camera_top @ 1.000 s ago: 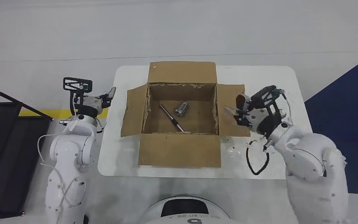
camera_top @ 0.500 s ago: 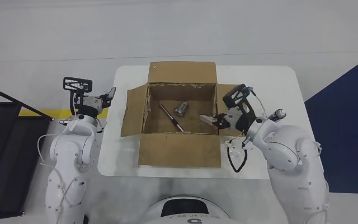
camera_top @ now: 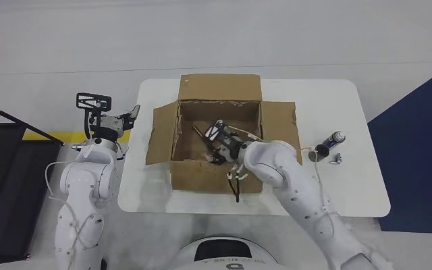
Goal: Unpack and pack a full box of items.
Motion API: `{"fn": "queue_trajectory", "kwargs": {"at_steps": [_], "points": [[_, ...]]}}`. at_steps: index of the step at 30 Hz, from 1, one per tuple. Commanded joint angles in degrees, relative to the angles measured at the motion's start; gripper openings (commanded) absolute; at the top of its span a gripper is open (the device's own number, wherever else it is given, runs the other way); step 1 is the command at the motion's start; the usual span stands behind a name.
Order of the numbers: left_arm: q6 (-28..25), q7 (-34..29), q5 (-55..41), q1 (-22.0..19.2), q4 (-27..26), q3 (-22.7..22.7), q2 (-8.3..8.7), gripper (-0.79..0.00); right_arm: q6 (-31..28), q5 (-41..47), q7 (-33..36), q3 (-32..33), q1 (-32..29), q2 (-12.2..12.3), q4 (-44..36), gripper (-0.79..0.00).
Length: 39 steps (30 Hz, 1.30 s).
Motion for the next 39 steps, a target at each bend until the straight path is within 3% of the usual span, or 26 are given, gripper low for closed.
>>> {"fn": "queue_trajectory", "kwargs": {"at_steps": [1,8,12,28,32,33,36,39], "points": [[0.0,0.0,0.0,0.0,0.0,0.0,0.0,0.0,2.2,-1.1,-1.2,-1.6,2.3,-0.6,3.6,0.0],[0.0,0.0,0.0,0.0,0.0,0.0,0.0,0.0,7.7,-0.7,-3.1,-5.3,8.1,-2.6,10.2,0.0],[0.0,0.0,0.0,0.0,0.0,0.0,0.0,0.0,10.4,-2.7,0.6,-7.3,10.5,-3.4,13.2,0.0],[0.0,0.0,0.0,0.0,0.0,0.0,0.0,0.0,15.6,-3.1,0.4,-15.8,20.3,-8.8,31.3,-0.003],[0.0,0.0,0.0,0.0,0.0,0.0,0.0,0.0,15.7,-3.2,1.3,-16.3,21.2,-9.5,33.4,-0.163],[0.0,0.0,0.0,0.0,0.0,0.0,0.0,0.0,15.7,-3.3,1.4,-16.3,21.3,-9.6,33.8,-0.283],[0.0,0.0,0.0,0.0,0.0,0.0,0.0,0.0,15.5,-3.4,2.1,-16.3,21.5,-9.9,34.3,-0.477],[0.0,0.0,0.0,0.0,0.0,0.0,0.0,0.0,15.5,-3.8,2.8,-15.9,21.2,-9.9,33.5,-0.757]]}}
